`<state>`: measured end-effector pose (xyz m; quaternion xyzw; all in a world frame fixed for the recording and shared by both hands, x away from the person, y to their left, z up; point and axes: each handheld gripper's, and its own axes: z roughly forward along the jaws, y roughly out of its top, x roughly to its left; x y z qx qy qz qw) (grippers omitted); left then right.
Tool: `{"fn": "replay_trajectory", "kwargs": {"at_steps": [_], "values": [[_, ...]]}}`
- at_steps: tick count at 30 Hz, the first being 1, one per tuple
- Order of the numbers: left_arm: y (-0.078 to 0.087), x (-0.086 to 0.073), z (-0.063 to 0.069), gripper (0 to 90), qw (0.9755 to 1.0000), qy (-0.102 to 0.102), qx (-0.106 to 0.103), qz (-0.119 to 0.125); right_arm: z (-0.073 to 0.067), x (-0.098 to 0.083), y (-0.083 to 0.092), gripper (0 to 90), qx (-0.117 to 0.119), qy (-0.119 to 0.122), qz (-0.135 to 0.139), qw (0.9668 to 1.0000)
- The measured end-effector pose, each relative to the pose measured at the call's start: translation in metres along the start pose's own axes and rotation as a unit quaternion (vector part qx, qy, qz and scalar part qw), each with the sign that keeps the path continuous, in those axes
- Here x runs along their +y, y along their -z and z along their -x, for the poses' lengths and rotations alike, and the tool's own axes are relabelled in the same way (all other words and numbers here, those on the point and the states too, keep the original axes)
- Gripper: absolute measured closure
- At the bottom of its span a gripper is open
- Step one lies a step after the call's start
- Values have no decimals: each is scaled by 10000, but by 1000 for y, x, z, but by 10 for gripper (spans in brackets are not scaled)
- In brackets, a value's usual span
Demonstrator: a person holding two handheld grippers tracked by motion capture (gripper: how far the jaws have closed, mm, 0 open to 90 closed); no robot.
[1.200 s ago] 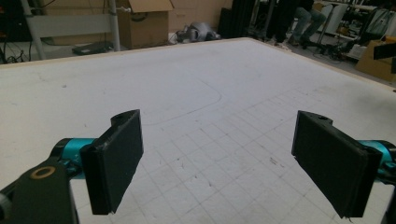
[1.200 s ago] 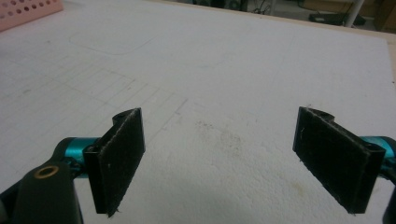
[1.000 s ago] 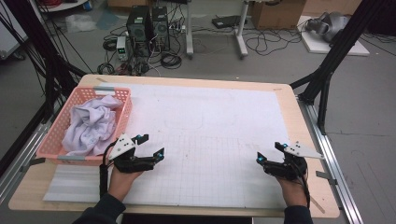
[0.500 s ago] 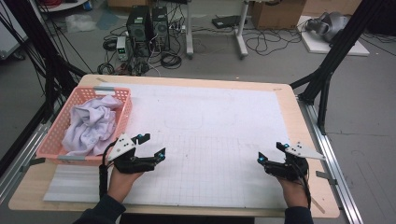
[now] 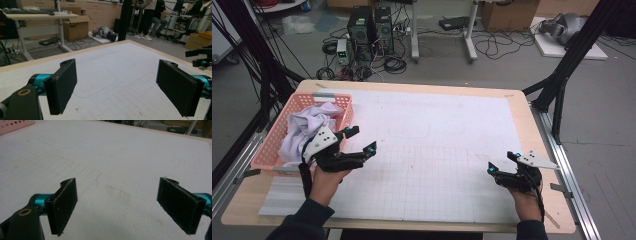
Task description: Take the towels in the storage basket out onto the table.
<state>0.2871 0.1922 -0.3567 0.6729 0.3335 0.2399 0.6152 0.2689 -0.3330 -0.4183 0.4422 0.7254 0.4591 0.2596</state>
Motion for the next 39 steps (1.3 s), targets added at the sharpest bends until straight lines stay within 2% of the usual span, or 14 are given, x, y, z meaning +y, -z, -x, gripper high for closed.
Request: {"fn": "replay_trajectory", "kwargs": {"at_steps": [5, 13, 21, 23, 25, 26, 27, 28, 29, 30, 33, 36, 38, 39], "values": [[10, 18, -17, 165, 9997, -34, 215, 119, -1, -1, 0, 155, 18, 14, -19, 10000], [21, 43, -58, 162, 9982, 36, 579, -160, 0, -2, 2, 155, 5, -9, -50, 10000], [31, 39, -111, 162, 9900, 231, 1227, -652, 0, -4, 0, 155, 6, 6, -75, 10000], [31, 34, -123, 163, 9863, 309, 1387, -839, 0, -3, -1, 155, 13, 13, -87, 10000], [31, 28, -133, 164, 9808, 336, 1581, -1090, -1, -3, -2, 155, 15, 50, -88, 9999], [30, 21, -142, 164, 9744, 413, 1763, -1331, -1, -3, -2, 155, 16, 45, -82, 10000], [30, 21, -142, 164, 9744, 413, 1763, -1331, -1, -3, -2, 155, 16, 45, -82, 10000], [29, 17, -146, 165, 9718, 459, 1809, -1442, -1, -3, -1, 155, 34, 28, -112, 9999], [29, 10, -152, 165, 9666, 513, 1876, -1669, -1, -3, -1, 155, 21, 48, -95, 9999], [29, 10, -152, 166, 9666, 513, 1876, -1669, -1, -3, -1, 155, 19, 32, -101, 9999], [29, 2, -158, 171, 9600, 541, 1980, -1903, 0, -4, 0, 155, 29, -5, -103, 9999], [28, -4, -163, 171, 9513, 586, 2086, -2191, 0, -4, 0, 155, 15, 13, -104, 9999], [25, -7, -167, 172, 9448, 623, 2101, -2437, 0, -4, 0, 155, 23, -22, -116, 9999], [23, -13, -172, 174, 9339, 648, 2171, -2766, 0, -4, 0, 155, 32, -8, -102, 9999]]}}
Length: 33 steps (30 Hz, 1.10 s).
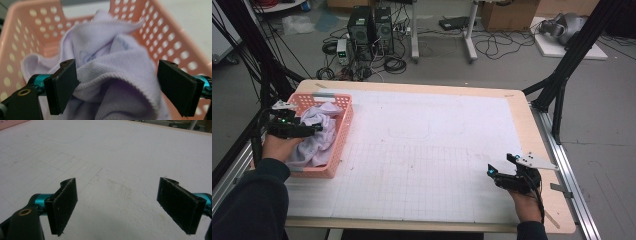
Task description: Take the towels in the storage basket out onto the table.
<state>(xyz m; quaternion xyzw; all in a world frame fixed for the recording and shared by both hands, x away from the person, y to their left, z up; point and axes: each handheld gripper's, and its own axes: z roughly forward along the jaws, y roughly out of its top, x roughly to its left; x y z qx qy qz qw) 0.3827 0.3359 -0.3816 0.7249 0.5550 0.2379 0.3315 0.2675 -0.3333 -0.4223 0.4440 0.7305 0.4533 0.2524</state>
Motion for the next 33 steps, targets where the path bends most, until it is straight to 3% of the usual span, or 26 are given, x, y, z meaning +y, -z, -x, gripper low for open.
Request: {"fn": "replay_trajectory", "kwargs": {"at_steps": [1, 4, 5, 9, 14, 15, 18, 20, 21, 23, 24, 26, 27, 28, 30, 33], "values": [[0, 0, 0, 174, 10000, 0, 0, 0, 0, 0, 0, 155, -4, 29, -2, 10000], [-13, -4, -4, 170, 9986, 39, 238, -476, -1, 0, -1, 155, 16, 27, -12, 10000], [-19, -7, -5, 168, 9976, 42, 231, -657, -1, 0, -1, 155, 20, 25, -9, 10000], [-25, -8, -5, 141, 9968, 12, 227, -764, -1, 0, -1, 155, 12, 29, -20, 10000], [-39, -10, -2, 73, 9945, 13, 69, -1040, 0, -1, 0, 156, 31, -7, -34, 10000], [-41, -10, 0, 35, 9943, 1, 70, -1063, -1, 0, 0, 156, 35, -7, -25, 10000], [-44, -10, 2, 35, 9935, -95, 143, -1121, -1, 0, -1, 156, 30, 12, -27, 10000], [-44, -10, 1, 78, 9934, -228, 231, -1102, -1, 0, -1, 156, 27, 23, -28, 10000], [-43, -10, 1, 211, 9937, -265, 248, -1062, -1, 0, -1, 156, 27, 15, -24, 10000], [-40, -10, 0, 317, 9939, -314, 242, -1027, -1, 0, 0, 156, 28, 3, -26, 10000], [-38, -10, 0, 317, 9938, -359, 265, -1015, -1, 0, 0, 156, 28, 3, -26, 10000], [-36, -9, 3, 467, 9934, -445, 368, -994, 0, -1, 0, 157, -26, -25, -63, 10000], [-35, -9, 4, 467, 9930, -476, 397, -1003, 0, -1, 0, 157, -26, -25, -63, 10000], [-34, -9, 5, 534, 9931, -489, 437, -976, 0, -1, 2, 158, -45, -82, -67, 9999], [-30, -8, 4, 559, 9946, -330, 417, -891, 1, -1, 3, 158, -60, -78, -49, 9999], [-21, -8, -3, 616, 9985, 68, 273, -479, 2, -1, 5, 158, -104, -145, 2, 9998]]}}
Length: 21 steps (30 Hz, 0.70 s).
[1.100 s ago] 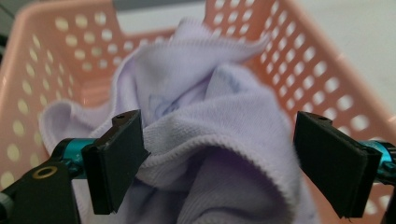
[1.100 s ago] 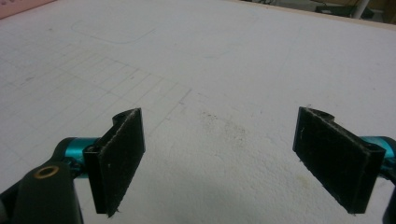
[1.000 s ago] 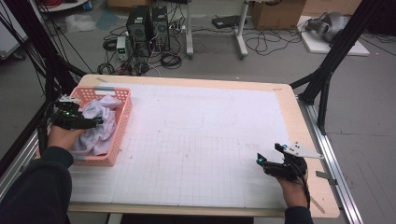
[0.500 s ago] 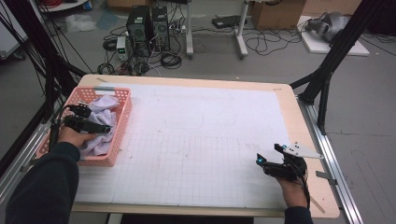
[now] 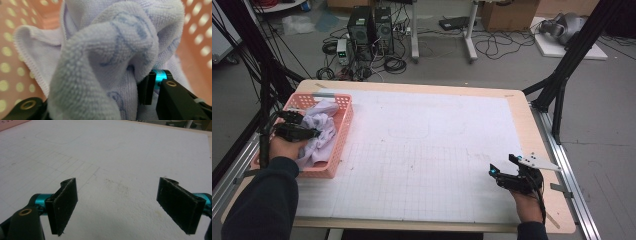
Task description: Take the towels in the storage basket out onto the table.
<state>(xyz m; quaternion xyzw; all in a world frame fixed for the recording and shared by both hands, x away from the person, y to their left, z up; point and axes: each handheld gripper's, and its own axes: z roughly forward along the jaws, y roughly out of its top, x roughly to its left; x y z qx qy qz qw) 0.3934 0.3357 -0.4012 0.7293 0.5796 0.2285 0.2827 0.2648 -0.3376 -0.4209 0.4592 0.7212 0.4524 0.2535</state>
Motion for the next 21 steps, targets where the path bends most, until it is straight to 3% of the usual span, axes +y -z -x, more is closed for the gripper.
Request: {"fn": "replay_trajectory", "kwargs": {"at_steps": [4, 5, 6, 7, 9, 10, 17, 21], "values": [[15, 1, -5, 623, 9975, 221, -89, 673, 1, 0, 0, 160, -68, -33, -36, 10000], [19, 2, -6, 623, 9960, 274, -130, 841, 1, 0, 0, 160, -68, -33, -36, 10000], [26, 3, -9, 623, 9930, 346, -187, 1118, 1, 0, 1, 160, -76, -54, -23, 10000], [26, 3, -9, 623, 9930, 346, -187, 1118, 1, 0, 1, 160, -76, -54, -23, 10000], [36, 4, -10, 622, 9888, 410, -228, 1413, 1, 0, 2, 160, -93, -64, 14, 9999], [38, 4, -11, 622, 9882, 393, -241, 1460, 1, 0, 2, 160, -93, -64, 14, 9999], [68, 13, -13, 622, 9737, 456, -349, 2206, 0, 1, 3, 160, -86, -66, 41, 9999], [83, 17, -13, 621, 9619, 503, -428, 2652, 0, 1, 3, 160, -87, -68, 44, 9999]]}}
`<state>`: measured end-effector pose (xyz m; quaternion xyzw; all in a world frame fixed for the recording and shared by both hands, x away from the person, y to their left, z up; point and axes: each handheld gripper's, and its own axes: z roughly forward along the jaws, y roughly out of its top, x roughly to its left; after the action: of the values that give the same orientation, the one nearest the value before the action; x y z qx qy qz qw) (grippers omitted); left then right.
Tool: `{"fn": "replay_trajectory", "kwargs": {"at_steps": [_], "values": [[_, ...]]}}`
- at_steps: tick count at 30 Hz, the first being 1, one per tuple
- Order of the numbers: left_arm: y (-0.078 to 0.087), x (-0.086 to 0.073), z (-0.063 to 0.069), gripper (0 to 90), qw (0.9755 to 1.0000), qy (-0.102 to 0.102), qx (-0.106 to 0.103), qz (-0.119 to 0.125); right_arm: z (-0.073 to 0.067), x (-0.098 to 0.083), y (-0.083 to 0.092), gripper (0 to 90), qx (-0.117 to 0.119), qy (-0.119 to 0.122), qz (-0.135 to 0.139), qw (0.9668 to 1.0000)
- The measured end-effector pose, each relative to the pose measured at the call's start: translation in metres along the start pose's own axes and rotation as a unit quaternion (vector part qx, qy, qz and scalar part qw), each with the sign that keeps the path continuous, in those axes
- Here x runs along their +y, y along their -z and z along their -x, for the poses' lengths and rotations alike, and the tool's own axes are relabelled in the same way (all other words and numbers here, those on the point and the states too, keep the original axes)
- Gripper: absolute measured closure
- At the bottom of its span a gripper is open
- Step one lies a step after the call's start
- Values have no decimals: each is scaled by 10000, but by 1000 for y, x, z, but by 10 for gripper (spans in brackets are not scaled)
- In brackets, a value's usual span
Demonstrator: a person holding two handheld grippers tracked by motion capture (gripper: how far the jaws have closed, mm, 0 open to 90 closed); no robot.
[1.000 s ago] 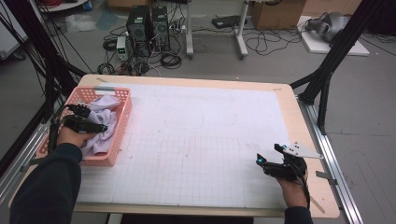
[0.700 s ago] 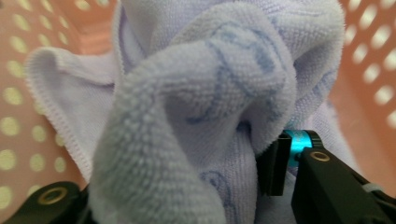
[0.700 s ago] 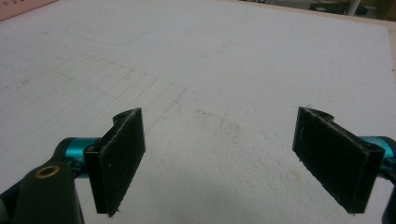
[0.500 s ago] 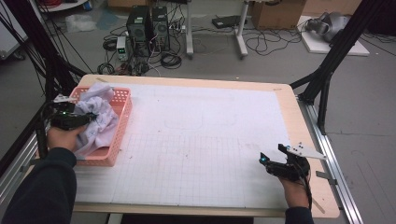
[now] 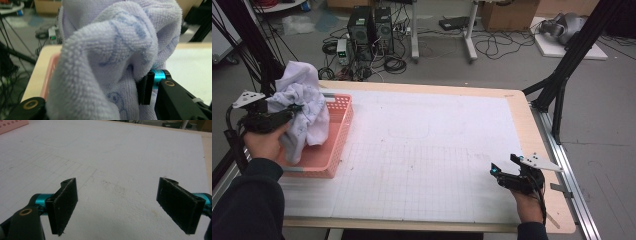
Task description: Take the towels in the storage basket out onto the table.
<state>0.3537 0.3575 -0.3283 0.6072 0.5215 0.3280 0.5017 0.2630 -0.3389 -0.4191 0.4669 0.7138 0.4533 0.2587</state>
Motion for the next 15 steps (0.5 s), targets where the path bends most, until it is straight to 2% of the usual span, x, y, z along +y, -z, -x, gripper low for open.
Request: {"fn": "replay_trajectory", "kwargs": {"at_steps": [2, 7, 12, 15], "values": [[4, 5, 3, 621, 9997, 14, -64, 240, 0, 0, 0, 160, 5, -2, 2, 10000], [11, 15, 13, 620, 9975, -96, -316, 626, 0, 0, 1, 160, -3, -13, 12, 10000], [13, 23, 30, 619, 9936, -220, -618, 917, -1, 0, 0, 160, 23, 35, 23, 10000], [14, 30, 43, 618, 9903, -293, -766, 1124, -2, 1, 0, 160, 39, 8, 12, 10000]]}}
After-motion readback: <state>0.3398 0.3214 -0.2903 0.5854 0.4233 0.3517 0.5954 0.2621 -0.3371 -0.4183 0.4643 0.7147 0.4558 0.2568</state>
